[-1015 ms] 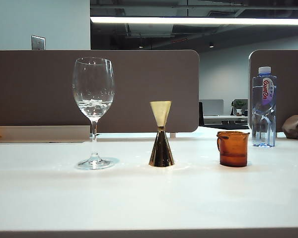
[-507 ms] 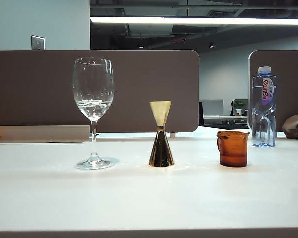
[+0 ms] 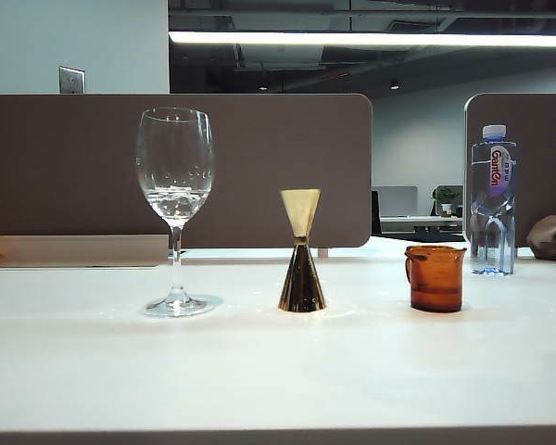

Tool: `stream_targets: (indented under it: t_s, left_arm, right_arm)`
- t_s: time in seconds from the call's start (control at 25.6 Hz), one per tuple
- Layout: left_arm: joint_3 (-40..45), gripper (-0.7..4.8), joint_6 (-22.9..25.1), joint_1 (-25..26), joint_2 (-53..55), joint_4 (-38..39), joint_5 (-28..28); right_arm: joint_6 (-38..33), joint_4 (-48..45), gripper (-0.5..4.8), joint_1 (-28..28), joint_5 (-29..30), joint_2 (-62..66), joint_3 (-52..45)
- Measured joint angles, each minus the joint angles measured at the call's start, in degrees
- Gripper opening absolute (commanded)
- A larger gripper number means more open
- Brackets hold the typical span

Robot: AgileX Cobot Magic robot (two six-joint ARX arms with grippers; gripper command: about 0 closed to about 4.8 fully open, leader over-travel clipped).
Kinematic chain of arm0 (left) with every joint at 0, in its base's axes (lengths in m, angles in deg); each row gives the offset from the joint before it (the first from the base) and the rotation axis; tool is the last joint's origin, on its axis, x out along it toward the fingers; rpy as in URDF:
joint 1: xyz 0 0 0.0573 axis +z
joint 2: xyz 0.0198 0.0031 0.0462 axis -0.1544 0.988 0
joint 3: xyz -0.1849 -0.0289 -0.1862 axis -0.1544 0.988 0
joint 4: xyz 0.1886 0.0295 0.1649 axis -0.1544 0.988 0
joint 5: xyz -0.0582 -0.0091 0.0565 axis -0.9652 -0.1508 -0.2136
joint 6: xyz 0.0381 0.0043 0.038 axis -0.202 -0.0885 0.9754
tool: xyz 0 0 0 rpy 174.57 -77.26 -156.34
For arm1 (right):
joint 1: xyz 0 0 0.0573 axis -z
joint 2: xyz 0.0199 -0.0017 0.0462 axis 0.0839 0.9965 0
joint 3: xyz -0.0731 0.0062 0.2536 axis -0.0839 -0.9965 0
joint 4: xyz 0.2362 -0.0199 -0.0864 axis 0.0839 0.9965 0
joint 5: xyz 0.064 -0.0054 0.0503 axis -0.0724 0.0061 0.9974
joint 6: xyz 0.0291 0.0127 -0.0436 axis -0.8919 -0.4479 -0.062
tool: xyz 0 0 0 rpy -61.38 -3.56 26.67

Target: Pick up the small amber measuring cup and pour the water in it into the jigger, then pick up the jigger and pour the water in it into the wine glass.

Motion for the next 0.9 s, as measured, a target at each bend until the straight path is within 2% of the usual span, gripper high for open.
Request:
stream_targets:
  t_s: [0.12, 0.27, 0.35, 0.55, 0.7, 0.9]
  left_arm:
    - [-2.69, 0.26, -0.13, -5.86, 0.35, 1.77, -2.78]
    - [-5.09, 0.26, 0.09, -9.60, 0.55, 6.69, -6.29]
    - [-6.40, 0.26, 0.11, -9.62, 1.07, 10.75, -8.46]
    - [-9.31, 0.26, 1.68, -9.55, 4.07, 21.16, -8.74]
    - [-12.59, 0.26, 4.92, -9.22, 4.63, 22.58, -8.24]
    - [-18.71, 0.26, 6.80, -7.39, 6.19, 23.02, -7.43]
  right_arm:
    - [0.00, 0.00, -0.05, 0.00, 0.00, -0.02, 0.00]
    - [0.00, 0.00, -0.05, 0.00, 0.02, -0.02, 0.00]
    - [0.00, 0.00, -0.05, 0.00, 0.02, -0.02, 0.00]
    - [0.00, 0.02, -0.05, 0.00, 0.00, -0.02, 0.00]
    - [0.00, 0.00, -0.05, 0.00, 0.00, -0.02, 0.00]
    - [0.00, 0.00, -0.05, 0.00, 0.00, -0.02, 0.00]
